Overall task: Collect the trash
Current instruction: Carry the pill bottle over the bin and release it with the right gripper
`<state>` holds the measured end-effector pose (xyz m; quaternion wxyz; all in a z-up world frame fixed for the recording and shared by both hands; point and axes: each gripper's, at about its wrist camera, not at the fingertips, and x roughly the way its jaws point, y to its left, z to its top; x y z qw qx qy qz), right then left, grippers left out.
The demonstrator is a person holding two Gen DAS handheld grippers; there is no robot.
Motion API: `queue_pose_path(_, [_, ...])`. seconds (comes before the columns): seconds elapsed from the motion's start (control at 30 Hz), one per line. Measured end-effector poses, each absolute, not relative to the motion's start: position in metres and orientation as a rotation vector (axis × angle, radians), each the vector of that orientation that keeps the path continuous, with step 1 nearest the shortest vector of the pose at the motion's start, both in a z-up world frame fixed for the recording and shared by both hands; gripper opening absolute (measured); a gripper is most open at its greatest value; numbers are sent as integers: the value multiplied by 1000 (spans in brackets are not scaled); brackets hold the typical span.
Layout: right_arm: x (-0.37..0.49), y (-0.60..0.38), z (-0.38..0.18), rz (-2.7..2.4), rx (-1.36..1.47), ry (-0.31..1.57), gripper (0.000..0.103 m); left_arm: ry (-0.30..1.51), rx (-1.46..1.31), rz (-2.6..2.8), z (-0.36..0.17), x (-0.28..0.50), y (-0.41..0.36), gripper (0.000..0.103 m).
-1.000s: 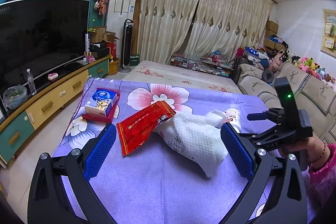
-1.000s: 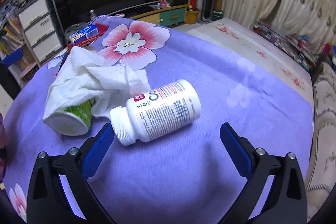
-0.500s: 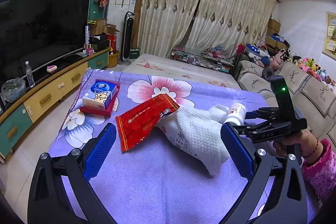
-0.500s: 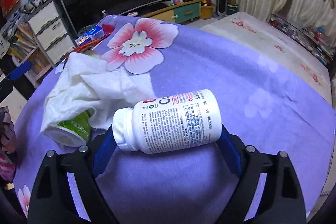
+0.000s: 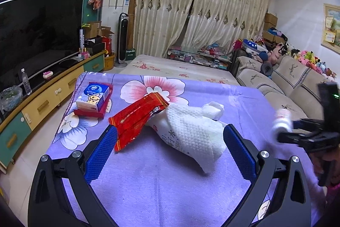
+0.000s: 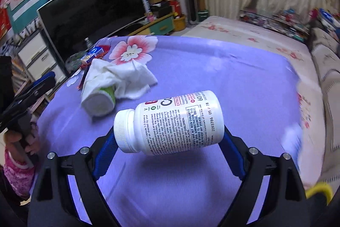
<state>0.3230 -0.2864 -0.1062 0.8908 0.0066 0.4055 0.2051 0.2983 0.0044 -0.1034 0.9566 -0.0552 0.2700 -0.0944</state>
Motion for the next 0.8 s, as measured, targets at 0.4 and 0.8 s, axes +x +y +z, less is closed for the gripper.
queue_pose_path(0.4, [202,-435,-123,-80,232,817,83,531,-81,-228,-100,287,-10,98])
queue_pose_path(0.8, [164,-534,-181,-389,444,877,88,547,-57,-235,-104,289,-14,98])
